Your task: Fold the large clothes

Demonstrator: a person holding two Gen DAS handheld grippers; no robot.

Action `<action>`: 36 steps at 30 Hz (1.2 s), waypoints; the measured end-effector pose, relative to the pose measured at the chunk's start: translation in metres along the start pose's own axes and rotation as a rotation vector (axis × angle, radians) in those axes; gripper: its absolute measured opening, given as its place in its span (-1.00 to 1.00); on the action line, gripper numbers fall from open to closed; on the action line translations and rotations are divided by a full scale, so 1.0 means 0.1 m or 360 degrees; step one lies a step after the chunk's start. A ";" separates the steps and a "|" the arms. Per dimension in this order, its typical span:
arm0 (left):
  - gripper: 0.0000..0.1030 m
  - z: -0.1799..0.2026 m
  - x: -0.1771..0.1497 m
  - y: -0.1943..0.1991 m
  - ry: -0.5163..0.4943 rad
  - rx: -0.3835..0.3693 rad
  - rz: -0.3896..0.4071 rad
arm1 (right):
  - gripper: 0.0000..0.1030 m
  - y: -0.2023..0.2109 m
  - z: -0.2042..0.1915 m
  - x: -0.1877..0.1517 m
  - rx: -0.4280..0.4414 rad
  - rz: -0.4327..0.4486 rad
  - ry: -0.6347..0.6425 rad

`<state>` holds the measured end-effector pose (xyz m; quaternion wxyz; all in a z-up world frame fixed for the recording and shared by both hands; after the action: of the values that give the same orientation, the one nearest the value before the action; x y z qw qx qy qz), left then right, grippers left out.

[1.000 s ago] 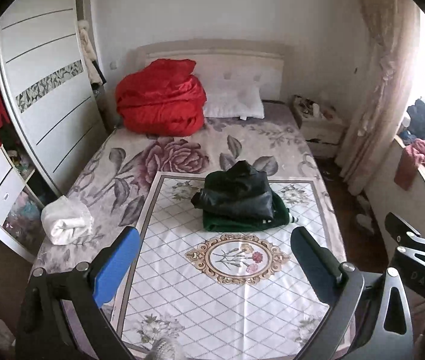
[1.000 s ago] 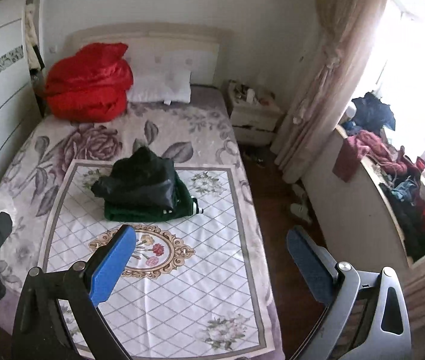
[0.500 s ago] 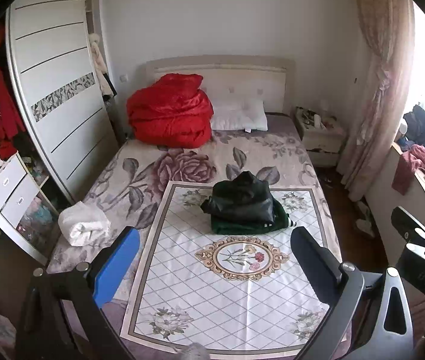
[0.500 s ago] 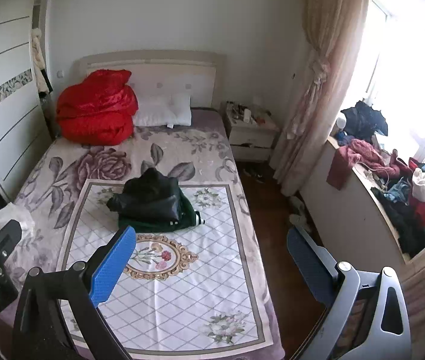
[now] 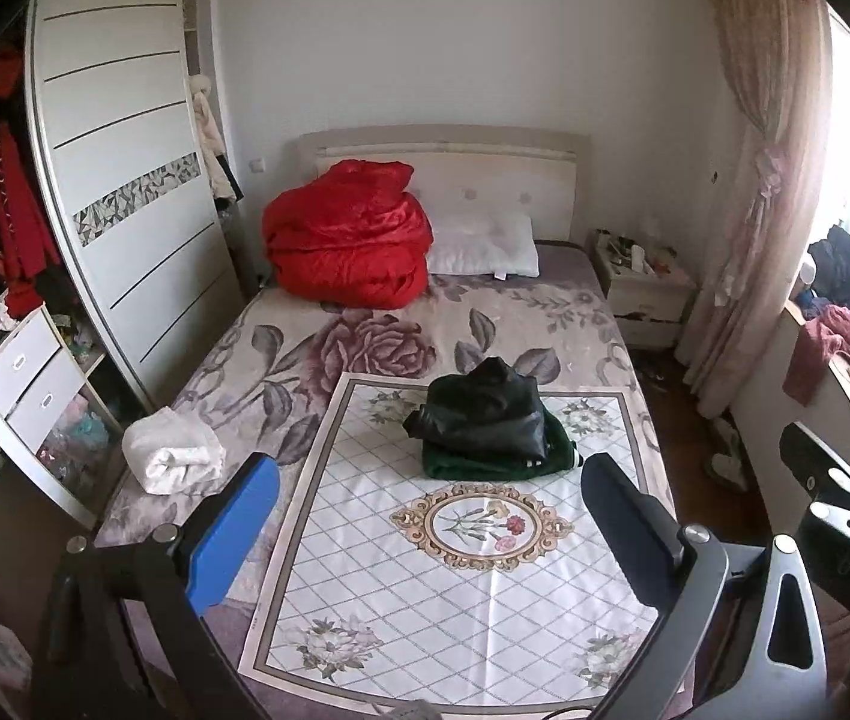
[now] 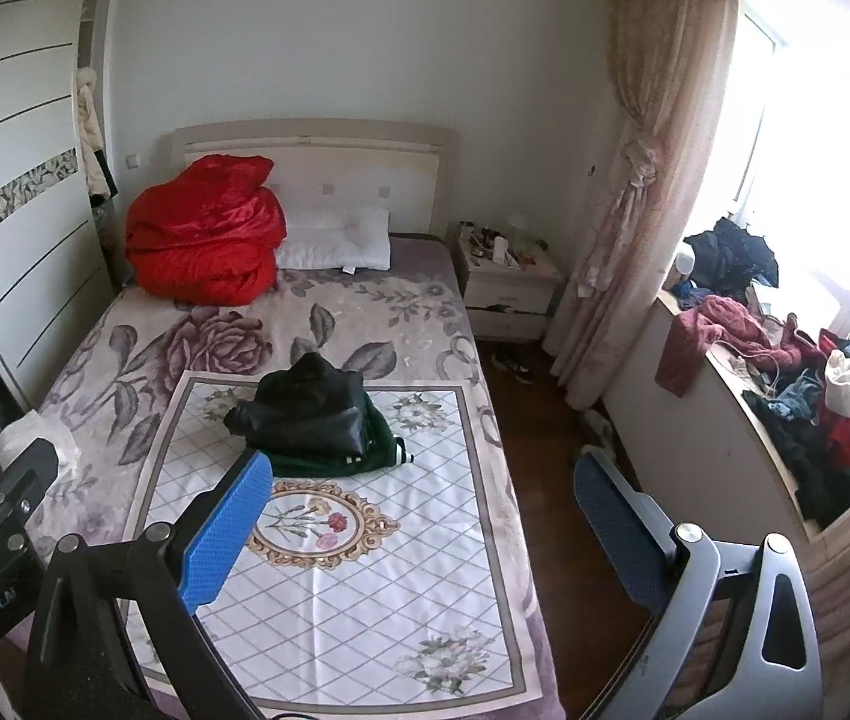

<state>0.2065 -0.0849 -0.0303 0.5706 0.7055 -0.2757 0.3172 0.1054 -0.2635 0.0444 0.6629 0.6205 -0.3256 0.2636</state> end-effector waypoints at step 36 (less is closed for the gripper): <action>1.00 -0.07 0.10 0.08 0.0041 0.0016 0.0035 | 0.99 0.03 -0.07 0.06 0.0048 0.0025 0.0031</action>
<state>0.2058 -0.0795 -0.0167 0.5670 0.7012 -0.2745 0.3337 0.1082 -0.2563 0.0507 0.6545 0.6252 -0.3201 0.2798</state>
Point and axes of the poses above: each gripper's, at about its wrist camera, not at the fingertips, and y roughly against the way its jaws point, z to its right, x to its top, the point moved 2 cm from there along -y, roughly the way its jaws point, and after that the axes turned 10 degrees about x, right-handed, at the moved point
